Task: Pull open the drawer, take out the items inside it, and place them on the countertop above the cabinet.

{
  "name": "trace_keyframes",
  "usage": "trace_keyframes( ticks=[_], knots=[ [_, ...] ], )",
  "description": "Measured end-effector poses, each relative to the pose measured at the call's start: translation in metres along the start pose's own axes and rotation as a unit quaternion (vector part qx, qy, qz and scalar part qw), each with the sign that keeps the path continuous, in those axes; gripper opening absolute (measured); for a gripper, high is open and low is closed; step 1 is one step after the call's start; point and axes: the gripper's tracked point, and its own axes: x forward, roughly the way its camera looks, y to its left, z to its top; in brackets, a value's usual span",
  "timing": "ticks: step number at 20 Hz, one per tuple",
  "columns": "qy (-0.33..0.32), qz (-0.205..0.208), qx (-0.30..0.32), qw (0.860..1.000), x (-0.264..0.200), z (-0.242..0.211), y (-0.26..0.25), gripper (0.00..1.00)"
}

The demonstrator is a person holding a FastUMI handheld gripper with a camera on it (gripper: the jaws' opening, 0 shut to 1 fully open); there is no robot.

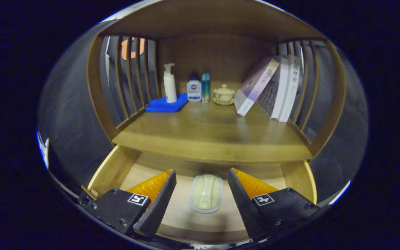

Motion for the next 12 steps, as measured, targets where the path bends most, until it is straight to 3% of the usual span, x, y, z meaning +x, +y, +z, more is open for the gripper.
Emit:
trace_keyframes(
  ticks=[3, 12],
  knots=[
    [0.077, 0.001, 0.019, 0.997, 0.03, -0.025, -0.001, 0.93],
    [0.211, -0.002, 0.045, 0.976, 0.061, -0.057, 0.003, 0.68]
  ],
)
